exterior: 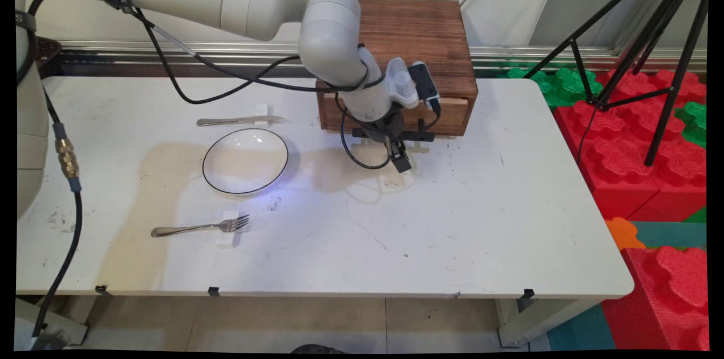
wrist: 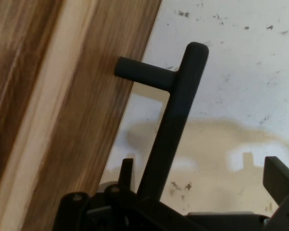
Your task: Open the drawer
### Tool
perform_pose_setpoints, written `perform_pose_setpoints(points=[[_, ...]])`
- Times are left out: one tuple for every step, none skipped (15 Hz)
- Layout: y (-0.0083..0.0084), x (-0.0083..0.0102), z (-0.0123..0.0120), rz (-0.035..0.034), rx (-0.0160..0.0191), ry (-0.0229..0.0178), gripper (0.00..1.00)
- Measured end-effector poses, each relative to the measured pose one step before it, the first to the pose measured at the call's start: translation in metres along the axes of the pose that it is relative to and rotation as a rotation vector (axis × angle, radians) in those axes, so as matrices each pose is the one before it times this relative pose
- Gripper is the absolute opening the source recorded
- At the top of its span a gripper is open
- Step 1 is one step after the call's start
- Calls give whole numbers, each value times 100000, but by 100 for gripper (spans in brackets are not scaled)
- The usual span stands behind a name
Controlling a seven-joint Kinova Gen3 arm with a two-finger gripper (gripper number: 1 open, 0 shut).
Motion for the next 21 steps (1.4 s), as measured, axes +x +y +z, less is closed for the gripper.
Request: perform_pose_setpoints(points=[[218,52,71,-681,-466,12,100],[273,-6,50,-668,-514,-99,100],[252,11,-6,-485,-348,-36,100],[323,12,-48,-593,-370,-115,100],[316,-57,-104,-777,-313,-160,100],[291,-42,-103,-603,-311,-94,100],[221,-40,-76,-319,-237,-148,100],[328,-75,-123,-509,-407,-189,100],[482,-174,-185,-611,-567,-421,100],[390,-154,-151,-408,-454,-340,100],[390,-165,-151,-332,-455,-331,100],[560,-254,-205,-229,-662,-442,100],[490,-235,-198,-131,-494,-323,100],[340,-166,-137,-81,-348,-187,100],[336,-180,-168,52,-232,-203,100],[327,-163,-161,104,-246,-119,100],[462,-229,-242,295,-309,-153,100],[488,-209,-242,543,-406,-131,100],[389,-168,-194,432,-347,-60,100],[466,-203,-228,608,-471,-72,100],[487,-183,-215,912,-576,-49,100]])
